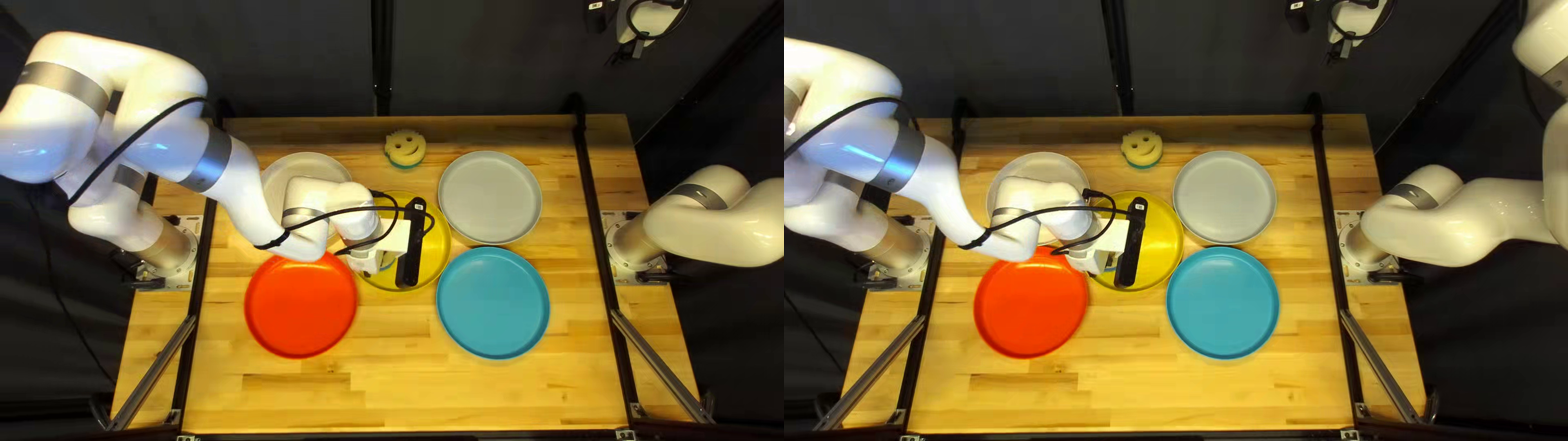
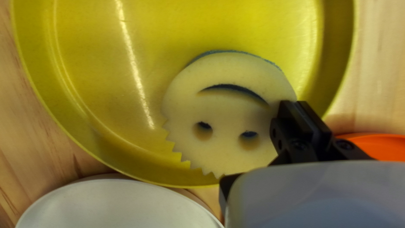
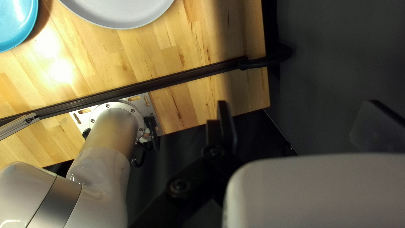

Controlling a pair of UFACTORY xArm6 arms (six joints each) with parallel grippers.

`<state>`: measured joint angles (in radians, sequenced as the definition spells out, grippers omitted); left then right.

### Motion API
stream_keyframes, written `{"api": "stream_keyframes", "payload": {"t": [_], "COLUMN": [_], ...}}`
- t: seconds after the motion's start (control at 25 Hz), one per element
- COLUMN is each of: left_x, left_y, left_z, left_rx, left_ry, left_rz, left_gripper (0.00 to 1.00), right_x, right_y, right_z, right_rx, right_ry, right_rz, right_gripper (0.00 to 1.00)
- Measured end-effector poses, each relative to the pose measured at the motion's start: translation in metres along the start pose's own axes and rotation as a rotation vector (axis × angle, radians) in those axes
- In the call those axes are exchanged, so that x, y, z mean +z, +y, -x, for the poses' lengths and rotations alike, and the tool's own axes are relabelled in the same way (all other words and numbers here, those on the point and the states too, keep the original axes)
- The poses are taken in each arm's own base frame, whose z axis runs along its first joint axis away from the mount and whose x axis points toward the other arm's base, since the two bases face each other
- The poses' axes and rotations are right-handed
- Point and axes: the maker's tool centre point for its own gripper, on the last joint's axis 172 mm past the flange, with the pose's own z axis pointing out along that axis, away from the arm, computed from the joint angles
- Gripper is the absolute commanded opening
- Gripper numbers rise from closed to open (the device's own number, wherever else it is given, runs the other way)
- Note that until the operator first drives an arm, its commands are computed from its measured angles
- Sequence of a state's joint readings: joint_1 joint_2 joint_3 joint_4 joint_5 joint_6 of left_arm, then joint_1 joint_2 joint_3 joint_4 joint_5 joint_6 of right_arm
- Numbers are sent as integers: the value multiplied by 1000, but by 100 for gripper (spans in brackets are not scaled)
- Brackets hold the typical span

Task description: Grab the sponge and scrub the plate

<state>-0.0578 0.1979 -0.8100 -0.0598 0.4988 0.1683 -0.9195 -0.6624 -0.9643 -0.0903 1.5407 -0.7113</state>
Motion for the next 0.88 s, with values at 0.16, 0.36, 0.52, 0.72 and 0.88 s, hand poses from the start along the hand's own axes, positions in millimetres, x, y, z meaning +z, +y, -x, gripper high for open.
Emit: {"api": "stream_keyframes", "payload": {"t": [0.16, 0.36, 0.52, 0.72, 0.88], "left_x": [-4, -11, -8, -2, -5], "left_y": [-14, -26, -16, 8, 27], "left_z": [4, 1, -9, -21, -29], "left_rx": [4, 11, 23, 39, 47], "left_ry": [-10, -16, -19, -11, -2], "left_rz": [-6, -11, -4, 18, 26], "left_gripper": [0, 0, 0, 0, 0], "right_x": [0, 0, 0, 0, 0], "right_y": [0, 0, 0, 0, 0], "right_z": [0, 0, 0, 0, 0], "right_rx": [0, 0, 0, 0, 0], "right_ry": [0, 0, 0, 0, 0], "right_rz": [0, 0, 0, 0, 0], "right_gripper": [100, 100, 100, 100, 100]}}
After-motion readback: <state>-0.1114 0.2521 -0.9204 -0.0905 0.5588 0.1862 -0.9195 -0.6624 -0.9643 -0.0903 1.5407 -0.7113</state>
